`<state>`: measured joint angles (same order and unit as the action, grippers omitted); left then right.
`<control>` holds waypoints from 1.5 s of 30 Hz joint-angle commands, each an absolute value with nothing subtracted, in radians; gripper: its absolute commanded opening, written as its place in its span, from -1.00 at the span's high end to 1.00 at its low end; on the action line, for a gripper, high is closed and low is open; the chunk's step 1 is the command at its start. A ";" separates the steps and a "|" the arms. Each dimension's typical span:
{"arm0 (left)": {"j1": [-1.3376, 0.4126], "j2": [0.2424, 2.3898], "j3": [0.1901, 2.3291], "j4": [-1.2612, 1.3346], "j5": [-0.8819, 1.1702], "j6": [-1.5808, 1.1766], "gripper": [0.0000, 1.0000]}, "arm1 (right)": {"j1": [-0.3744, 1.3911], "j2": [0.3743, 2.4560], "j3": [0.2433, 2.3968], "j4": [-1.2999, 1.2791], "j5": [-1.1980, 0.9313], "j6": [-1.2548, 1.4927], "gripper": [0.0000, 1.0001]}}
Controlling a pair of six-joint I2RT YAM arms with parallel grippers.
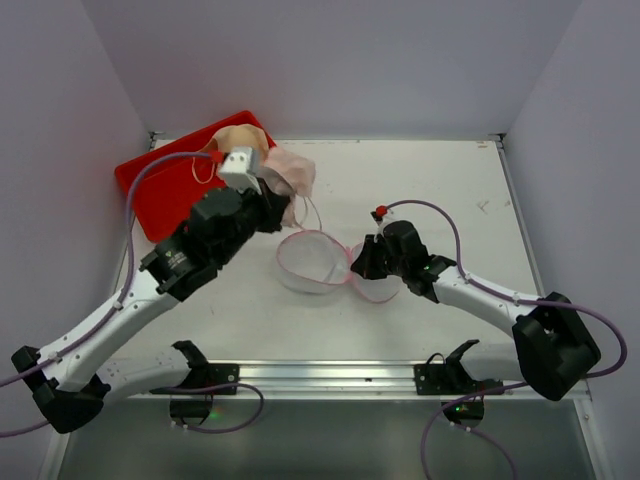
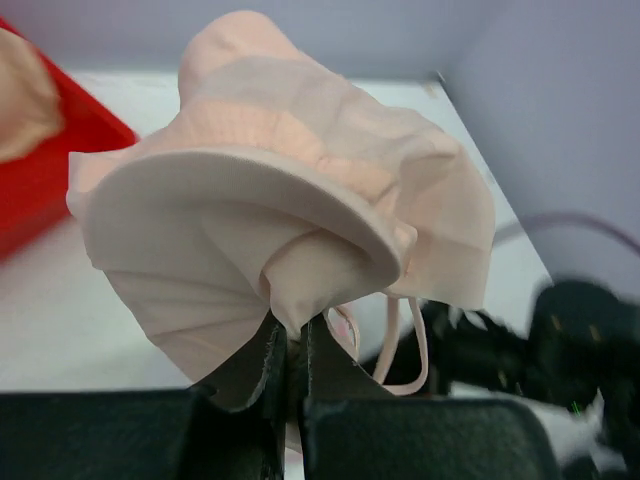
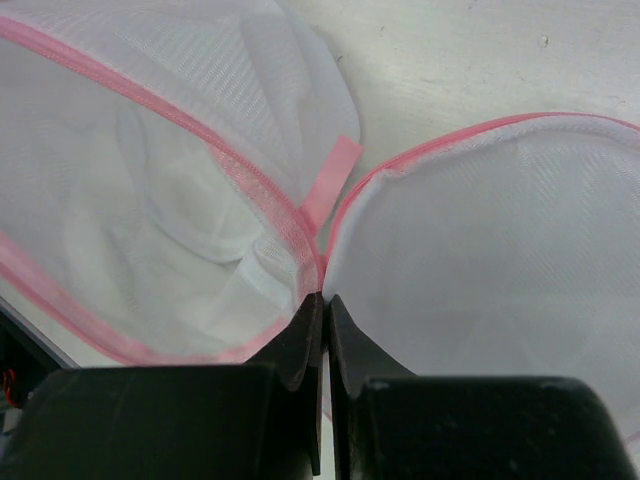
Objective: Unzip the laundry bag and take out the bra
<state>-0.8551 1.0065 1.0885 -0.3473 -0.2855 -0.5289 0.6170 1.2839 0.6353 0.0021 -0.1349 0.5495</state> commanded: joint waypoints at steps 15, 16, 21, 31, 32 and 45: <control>-0.019 1.719 1.586 -0.361 -0.388 -0.302 1.00 | 0.621 1.267 0.693 -0.044 -0.126 0.522 1.00; -0.009 1.751 1.610 -0.356 -0.391 -0.301 1.00 | 0.621 1.269 0.695 -0.044 -0.127 0.519 1.00; 0.052 1.972 1.710 -0.446 -0.332 -0.340 0.42 | 0.620 1.275 0.712 -0.055 -0.124 0.500 1.00; -0.073 1.504 1.338 -0.425 -0.104 -0.455 -0.70 | 0.621 1.301 0.773 -0.083 -0.127 0.472 0.98; -0.147 1.400 1.278 -0.396 -0.092 -0.483 -0.69 | 0.621 1.307 0.778 -0.089 -0.126 0.471 0.96; -0.598 1.331 0.655 0.031 -0.104 -0.744 -0.39 | 0.620 1.299 0.841 -0.155 -0.104 0.505 0.25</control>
<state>-0.5415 1.2930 0.6670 -0.1272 -0.0498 -0.6765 0.6170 1.3167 0.7849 -0.1272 -0.1215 0.4946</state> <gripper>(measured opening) 0.704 0.352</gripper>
